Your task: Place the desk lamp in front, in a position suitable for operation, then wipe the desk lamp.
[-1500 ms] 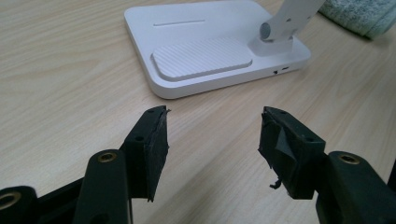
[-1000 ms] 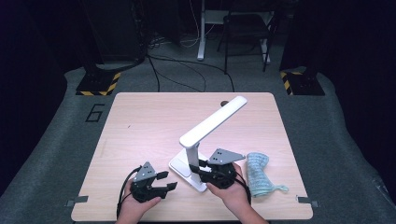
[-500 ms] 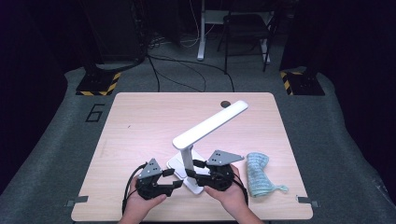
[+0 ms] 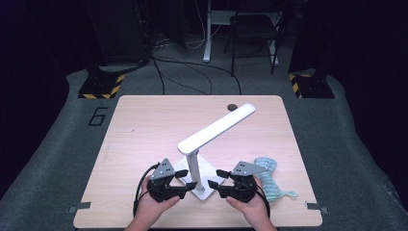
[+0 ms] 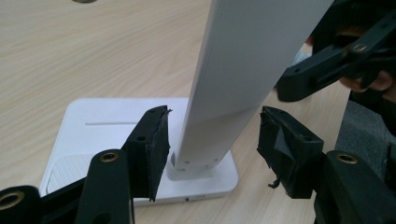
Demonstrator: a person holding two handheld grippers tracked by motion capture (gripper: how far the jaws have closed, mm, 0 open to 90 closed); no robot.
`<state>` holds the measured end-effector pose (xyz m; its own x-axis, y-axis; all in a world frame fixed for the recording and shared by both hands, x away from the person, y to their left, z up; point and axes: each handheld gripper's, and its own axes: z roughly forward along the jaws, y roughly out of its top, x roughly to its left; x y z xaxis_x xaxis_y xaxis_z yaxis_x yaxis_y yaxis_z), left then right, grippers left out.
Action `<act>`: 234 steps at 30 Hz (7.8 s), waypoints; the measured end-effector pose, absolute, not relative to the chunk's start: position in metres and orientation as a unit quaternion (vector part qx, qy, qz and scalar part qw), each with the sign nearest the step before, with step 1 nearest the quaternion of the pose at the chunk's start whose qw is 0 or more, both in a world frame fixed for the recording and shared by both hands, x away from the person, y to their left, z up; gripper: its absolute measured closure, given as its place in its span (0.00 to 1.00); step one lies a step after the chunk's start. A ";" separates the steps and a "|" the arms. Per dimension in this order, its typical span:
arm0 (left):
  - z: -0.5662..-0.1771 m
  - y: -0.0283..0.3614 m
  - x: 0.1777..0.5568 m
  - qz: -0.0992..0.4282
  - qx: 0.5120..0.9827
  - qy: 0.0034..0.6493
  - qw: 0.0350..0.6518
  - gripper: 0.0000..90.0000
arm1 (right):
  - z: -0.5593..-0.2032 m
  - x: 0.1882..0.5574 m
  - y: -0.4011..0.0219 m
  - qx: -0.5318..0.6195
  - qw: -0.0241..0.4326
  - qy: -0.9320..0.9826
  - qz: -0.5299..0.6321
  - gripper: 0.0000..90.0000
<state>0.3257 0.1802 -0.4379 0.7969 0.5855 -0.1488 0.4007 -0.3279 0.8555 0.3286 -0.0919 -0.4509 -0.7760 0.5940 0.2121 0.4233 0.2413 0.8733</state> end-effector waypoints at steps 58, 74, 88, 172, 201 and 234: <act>-0.410 0.162 0.328 0.129 0.809 0.273 0.504 0.56 | -0.471 0.323 -0.127 0.349 0.105 0.771 0.522 0.68; -0.409 0.205 0.335 0.094 0.816 0.261 0.508 0.55 | -0.478 0.323 -0.134 0.365 0.100 0.768 0.517 0.73; -0.392 0.217 0.329 0.115 0.796 0.302 0.511 0.53 | -0.482 0.324 -0.135 0.371 0.099 0.765 0.516 0.72; -0.373 0.184 0.339 0.086 0.807 0.200 0.550 0.57 | -0.503 0.342 -0.189 0.482 0.181 0.759 0.399 0.70; -0.369 0.175 0.337 0.076 0.818 0.190 0.538 0.56 | -0.497 0.325 -0.104 0.398 0.130 0.802 0.426 0.70; -0.330 0.181 0.333 0.074 0.814 0.193 0.543 0.56 | -0.501 0.330 -0.093 0.388 0.130 0.815 0.412 0.70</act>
<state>0.3327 0.1814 -0.3297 0.9143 0.3951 -0.0893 0.2346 -0.3365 0.9120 0.3297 -0.0927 -0.5015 -0.6657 0.7385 0.1076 0.5247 0.3607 0.7711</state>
